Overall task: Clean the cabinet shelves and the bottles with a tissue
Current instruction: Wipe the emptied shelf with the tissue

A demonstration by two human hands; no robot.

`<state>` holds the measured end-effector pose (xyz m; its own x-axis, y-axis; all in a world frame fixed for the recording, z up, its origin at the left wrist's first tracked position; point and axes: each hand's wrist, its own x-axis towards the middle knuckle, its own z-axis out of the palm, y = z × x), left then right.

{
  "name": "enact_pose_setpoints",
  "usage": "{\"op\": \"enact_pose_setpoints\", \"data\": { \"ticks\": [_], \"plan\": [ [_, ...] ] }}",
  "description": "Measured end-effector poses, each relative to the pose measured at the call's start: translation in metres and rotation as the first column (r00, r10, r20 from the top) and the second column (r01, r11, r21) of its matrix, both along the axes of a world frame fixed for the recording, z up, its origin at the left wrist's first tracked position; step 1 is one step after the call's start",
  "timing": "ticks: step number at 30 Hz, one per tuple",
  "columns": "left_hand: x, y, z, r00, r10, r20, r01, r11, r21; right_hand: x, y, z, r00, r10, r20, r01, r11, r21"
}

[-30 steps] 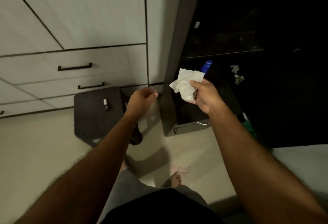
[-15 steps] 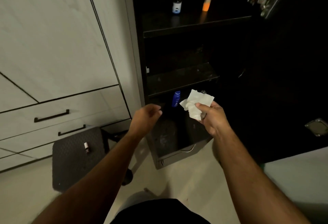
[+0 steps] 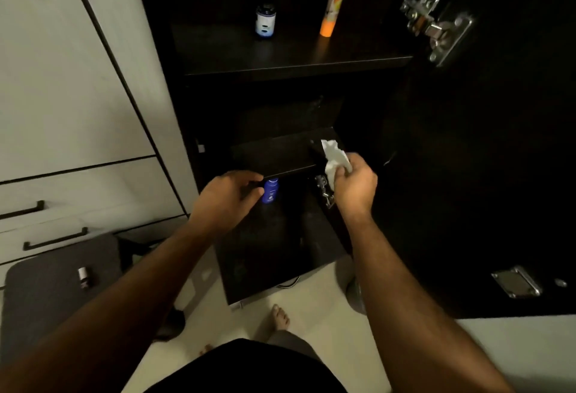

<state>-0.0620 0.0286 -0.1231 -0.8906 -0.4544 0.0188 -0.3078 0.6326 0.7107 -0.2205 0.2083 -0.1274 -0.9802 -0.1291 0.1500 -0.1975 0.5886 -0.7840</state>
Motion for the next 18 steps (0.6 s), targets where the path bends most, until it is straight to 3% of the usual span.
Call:
{"op": "enact_pose_setpoints", "data": {
  "ticks": [4,8,12,14,18],
  "plan": [
    [-0.019,0.006,-0.006,0.998,0.058,0.016,-0.058,0.998,0.002,-0.049,-0.02,0.005,0.985,0.103,-0.142,-0.075,0.98,0.187],
    [-0.035,0.008,-0.009,0.994,0.104,0.016,-0.103,0.993,-0.05,-0.086,-0.033,-0.006,0.961,0.24,-0.137,-0.173,0.908,0.381],
    [-0.047,0.01,-0.013,0.991,0.135,0.0,-0.135,0.988,-0.073,-0.088,-0.043,-0.041,0.865,0.501,0.02,-0.403,0.672,0.621],
    [-0.05,0.011,-0.015,0.988,0.154,0.017,-0.153,0.986,-0.066,-0.077,-0.045,-0.053,0.824,0.548,0.146,-0.49,0.56,0.668],
    [-0.055,0.011,-0.019,0.982,0.186,0.041,-0.183,0.981,-0.063,-0.08,-0.048,-0.053,0.788,0.558,0.262,-0.567,0.492,0.661]
  ]
}}
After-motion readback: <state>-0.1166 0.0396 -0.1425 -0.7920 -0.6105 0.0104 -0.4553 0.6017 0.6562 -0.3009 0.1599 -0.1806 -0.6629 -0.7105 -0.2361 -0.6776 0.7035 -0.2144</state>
